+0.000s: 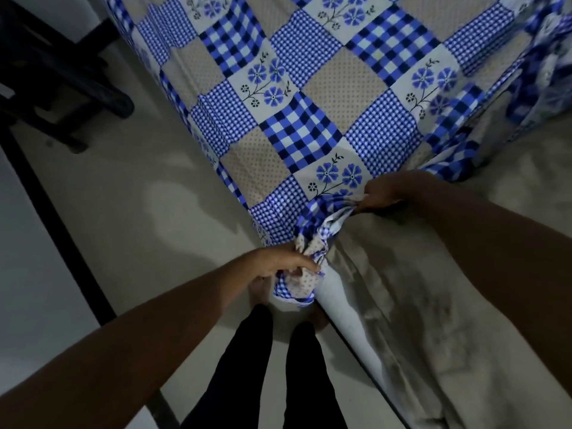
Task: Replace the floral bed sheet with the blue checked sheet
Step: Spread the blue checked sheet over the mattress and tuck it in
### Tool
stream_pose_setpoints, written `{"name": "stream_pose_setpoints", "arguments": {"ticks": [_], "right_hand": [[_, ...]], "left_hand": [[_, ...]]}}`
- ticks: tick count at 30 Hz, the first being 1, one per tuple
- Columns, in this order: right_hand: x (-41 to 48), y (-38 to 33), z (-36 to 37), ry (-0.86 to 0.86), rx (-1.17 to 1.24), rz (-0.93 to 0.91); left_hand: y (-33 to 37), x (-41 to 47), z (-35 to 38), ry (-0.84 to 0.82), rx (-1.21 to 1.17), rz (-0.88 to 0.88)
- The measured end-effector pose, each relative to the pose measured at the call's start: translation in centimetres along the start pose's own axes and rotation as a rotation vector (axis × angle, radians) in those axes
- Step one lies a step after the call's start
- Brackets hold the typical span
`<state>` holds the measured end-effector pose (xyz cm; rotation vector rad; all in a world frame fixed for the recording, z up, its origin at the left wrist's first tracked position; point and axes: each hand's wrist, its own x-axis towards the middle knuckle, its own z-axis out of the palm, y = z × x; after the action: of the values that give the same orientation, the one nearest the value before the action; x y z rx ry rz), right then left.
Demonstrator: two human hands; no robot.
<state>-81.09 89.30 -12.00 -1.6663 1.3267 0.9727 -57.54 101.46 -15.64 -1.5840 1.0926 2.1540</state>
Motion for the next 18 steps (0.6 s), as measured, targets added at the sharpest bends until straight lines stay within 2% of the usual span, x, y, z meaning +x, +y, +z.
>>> {"name": "stream_pose_setpoints", "arguments": {"ticks": [5, 8, 10, 12, 15, 18], "right_hand": [[-0.9, -0.2, -0.1, 0.003, 0.082, -0.054], [-3.2, 0.7, -0.1, 0.182, 0.138, -0.175], [-4.8, 1.5, 0.0, 0.33, 0.168, -0.212], [-5.4, 2.2, 0.6, 0.371, 0.083, -0.155], [-5.1, 3.0, 2.0, 0.249, -0.034, -0.038], [-5.2, 3.2, 2.4, 0.228, 0.022, -0.024]], "left_hand": [[1.8, -1.2, -0.5, -0.025, 0.499, -0.079], [3.6, -2.6, -0.2, -0.09, 0.911, -0.127], [4.4, -3.0, 0.1, -0.183, 1.023, -0.146], [5.8, -3.4, -0.5, -0.214, 1.049, -0.159], [8.9, -3.9, -2.7, 0.003, 1.15, -0.069], [12.4, -3.9, -4.0, 0.216, 1.243, 0.038]]}}
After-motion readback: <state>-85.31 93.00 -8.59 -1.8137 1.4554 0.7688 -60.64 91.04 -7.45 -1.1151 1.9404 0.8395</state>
